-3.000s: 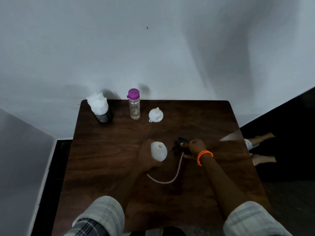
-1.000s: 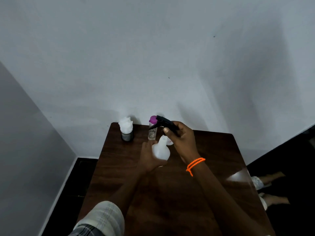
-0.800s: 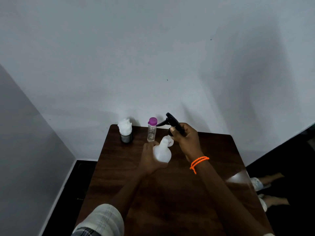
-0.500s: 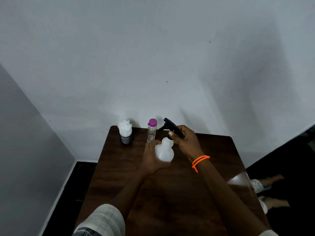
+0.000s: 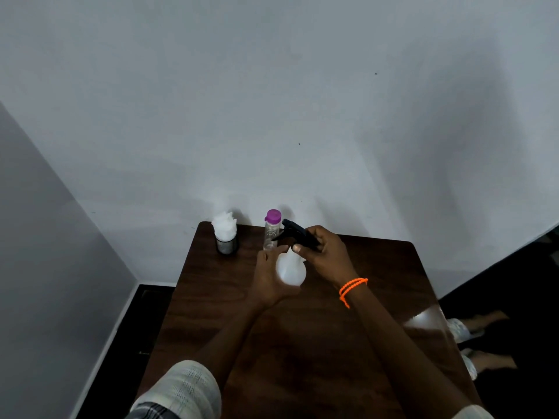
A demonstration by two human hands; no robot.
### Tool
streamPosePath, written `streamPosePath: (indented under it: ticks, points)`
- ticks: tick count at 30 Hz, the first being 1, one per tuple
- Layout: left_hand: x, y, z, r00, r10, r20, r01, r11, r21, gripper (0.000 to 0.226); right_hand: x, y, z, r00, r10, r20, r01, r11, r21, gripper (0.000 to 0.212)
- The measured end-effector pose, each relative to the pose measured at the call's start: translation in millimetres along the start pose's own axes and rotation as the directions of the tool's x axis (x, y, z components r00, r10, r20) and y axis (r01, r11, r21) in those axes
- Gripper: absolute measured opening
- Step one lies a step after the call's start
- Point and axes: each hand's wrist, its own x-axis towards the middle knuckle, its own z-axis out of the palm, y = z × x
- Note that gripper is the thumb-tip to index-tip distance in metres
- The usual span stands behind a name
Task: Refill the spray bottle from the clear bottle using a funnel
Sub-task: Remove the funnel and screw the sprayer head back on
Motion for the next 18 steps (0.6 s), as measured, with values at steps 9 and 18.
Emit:
streamPosePath:
  ticks: [9, 18]
  points:
    - [6.5, -4.0, 2.0, 1.000, 0.007, -0.008, -0.007, 0.997, 0.073, 0.108, 1.5, -7.0, 9.4, 0.989, -0.121, 0.085, 0.126, 0.990, -0.061, 0.041]
    - [14.7, -14.9, 7.4, 0.994, -0.112, -0.017, 0.113, 0.982, 0.151, 0.116, 0.3, -6.2, 28.1, 0.987, -0.130, -0.096, 0.118, 0.985, -0.127, 0.029]
